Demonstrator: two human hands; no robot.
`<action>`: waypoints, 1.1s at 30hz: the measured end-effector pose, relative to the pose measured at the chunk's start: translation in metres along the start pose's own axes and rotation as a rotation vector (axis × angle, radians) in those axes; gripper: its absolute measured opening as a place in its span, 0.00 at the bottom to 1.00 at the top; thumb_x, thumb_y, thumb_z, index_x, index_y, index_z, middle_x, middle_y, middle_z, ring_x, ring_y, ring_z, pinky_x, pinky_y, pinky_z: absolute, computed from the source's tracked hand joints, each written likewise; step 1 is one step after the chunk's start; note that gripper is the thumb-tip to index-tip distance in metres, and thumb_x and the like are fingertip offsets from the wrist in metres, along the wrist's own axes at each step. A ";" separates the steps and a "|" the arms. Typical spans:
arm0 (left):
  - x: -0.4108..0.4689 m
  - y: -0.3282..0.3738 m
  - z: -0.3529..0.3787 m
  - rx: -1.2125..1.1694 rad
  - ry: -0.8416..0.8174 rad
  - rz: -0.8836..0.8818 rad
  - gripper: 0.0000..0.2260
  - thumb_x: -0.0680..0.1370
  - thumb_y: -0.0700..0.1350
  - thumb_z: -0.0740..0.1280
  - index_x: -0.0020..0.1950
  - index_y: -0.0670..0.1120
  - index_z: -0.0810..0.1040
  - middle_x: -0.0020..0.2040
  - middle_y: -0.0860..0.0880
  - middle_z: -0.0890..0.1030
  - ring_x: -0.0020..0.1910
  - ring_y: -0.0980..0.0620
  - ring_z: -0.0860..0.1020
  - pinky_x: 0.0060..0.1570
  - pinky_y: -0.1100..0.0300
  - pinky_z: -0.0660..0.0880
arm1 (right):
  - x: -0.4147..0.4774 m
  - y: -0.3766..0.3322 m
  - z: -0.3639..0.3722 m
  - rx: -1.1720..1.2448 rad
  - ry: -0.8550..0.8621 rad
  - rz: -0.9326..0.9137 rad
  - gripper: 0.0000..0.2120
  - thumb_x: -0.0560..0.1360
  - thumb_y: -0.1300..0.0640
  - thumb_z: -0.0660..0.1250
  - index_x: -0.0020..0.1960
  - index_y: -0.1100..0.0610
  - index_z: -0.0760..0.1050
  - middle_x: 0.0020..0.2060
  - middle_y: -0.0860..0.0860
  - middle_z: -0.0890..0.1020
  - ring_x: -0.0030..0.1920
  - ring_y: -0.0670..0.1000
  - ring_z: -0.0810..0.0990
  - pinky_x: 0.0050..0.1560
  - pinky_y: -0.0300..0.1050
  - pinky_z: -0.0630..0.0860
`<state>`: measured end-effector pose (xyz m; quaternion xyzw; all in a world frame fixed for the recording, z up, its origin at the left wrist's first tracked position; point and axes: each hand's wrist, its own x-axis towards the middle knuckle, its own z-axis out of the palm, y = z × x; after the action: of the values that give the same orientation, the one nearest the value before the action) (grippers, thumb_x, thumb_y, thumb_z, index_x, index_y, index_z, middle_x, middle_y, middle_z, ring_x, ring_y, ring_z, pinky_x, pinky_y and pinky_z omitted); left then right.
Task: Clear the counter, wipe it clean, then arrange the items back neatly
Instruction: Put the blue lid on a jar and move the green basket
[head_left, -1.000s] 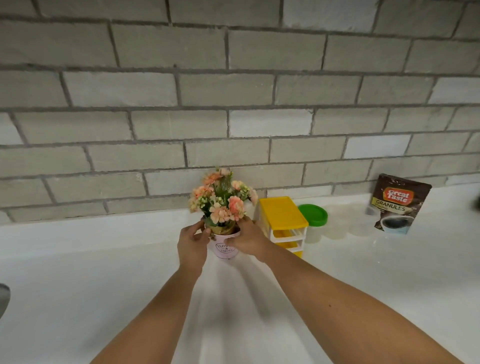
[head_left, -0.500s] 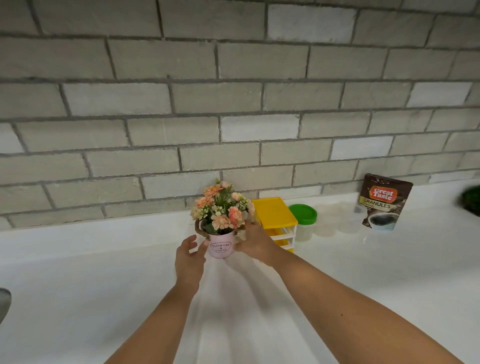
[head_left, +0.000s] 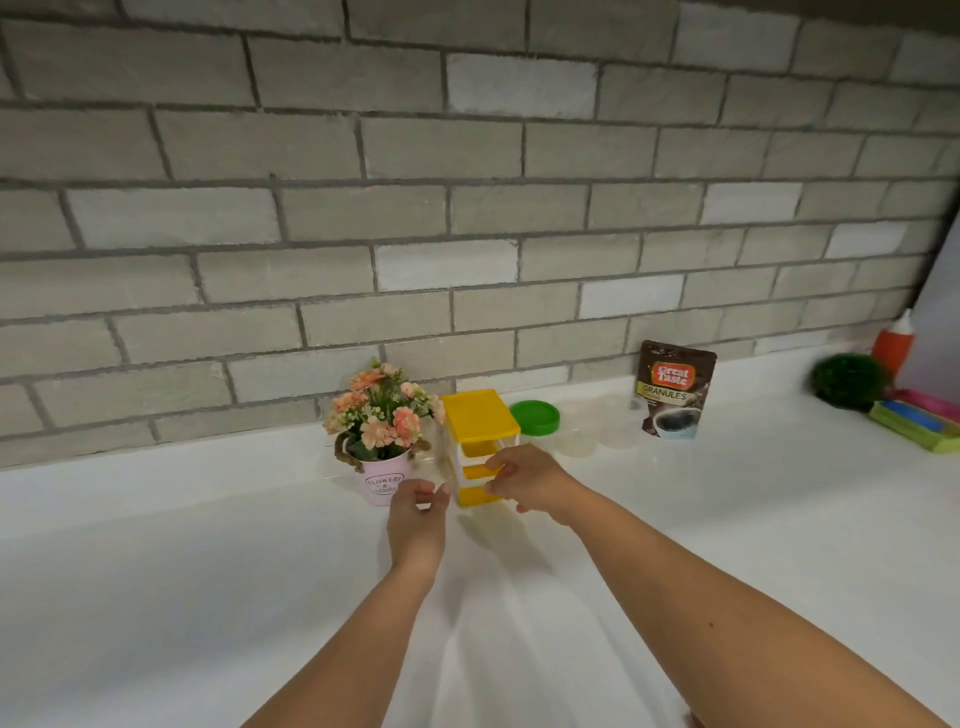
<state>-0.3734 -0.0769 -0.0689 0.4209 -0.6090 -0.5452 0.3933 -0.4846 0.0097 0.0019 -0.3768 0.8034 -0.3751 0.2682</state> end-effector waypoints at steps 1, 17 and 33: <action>-0.007 0.005 0.009 0.002 -0.011 0.020 0.06 0.75 0.47 0.68 0.45 0.46 0.72 0.42 0.49 0.76 0.47 0.43 0.78 0.52 0.44 0.76 | -0.007 0.005 -0.009 0.006 0.010 0.003 0.17 0.73 0.60 0.67 0.62 0.59 0.74 0.47 0.53 0.75 0.45 0.51 0.74 0.33 0.39 0.71; -0.191 0.071 0.238 -0.038 -0.333 0.089 0.05 0.78 0.46 0.63 0.50 0.45 0.72 0.43 0.51 0.74 0.40 0.49 0.77 0.40 0.57 0.74 | -0.153 0.164 -0.217 -0.011 0.221 0.150 0.15 0.75 0.58 0.67 0.61 0.58 0.74 0.49 0.56 0.79 0.45 0.51 0.78 0.46 0.44 0.78; -0.293 0.093 0.419 -0.005 -0.565 0.086 0.07 0.79 0.47 0.61 0.49 0.43 0.74 0.44 0.49 0.75 0.39 0.52 0.77 0.38 0.61 0.73 | -0.225 0.301 -0.374 -0.007 0.336 0.241 0.13 0.75 0.58 0.65 0.59 0.58 0.75 0.45 0.54 0.78 0.43 0.50 0.77 0.37 0.39 0.74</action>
<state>-0.6758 0.3432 -0.0224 0.2250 -0.7103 -0.6254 0.2316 -0.7445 0.4724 0.0078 -0.2111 0.8774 -0.3949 0.1720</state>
